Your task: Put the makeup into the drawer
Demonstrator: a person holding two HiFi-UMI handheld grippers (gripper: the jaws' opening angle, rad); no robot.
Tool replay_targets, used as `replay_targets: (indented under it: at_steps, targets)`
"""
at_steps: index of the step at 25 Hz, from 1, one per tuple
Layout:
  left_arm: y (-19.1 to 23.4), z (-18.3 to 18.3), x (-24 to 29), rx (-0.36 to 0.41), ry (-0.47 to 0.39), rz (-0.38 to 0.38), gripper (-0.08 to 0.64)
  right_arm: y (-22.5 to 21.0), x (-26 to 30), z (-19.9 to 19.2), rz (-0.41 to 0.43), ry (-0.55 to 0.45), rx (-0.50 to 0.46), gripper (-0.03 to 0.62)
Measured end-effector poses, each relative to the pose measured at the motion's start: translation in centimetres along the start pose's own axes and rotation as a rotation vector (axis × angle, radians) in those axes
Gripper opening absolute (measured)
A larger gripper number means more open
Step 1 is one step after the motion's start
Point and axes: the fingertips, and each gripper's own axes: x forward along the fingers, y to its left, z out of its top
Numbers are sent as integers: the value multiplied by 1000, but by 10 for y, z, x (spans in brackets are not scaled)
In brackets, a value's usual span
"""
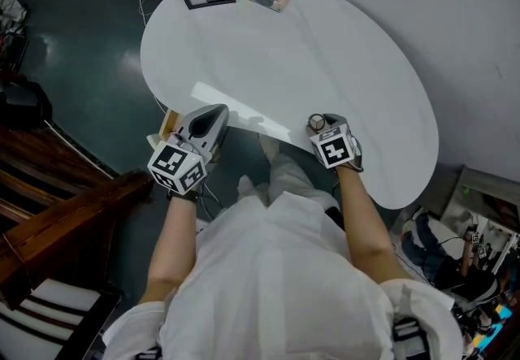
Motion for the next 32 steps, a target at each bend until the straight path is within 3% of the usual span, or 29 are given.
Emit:
replay_targets:
  at_steps: [18,32]
  targets:
    - [11,2,-9,-15,-22,39,17,-3,11,2,11,57,-27,210]
    - [38,1,-57,-47,-69,175,18,21,22,73,51,0,-171,210]
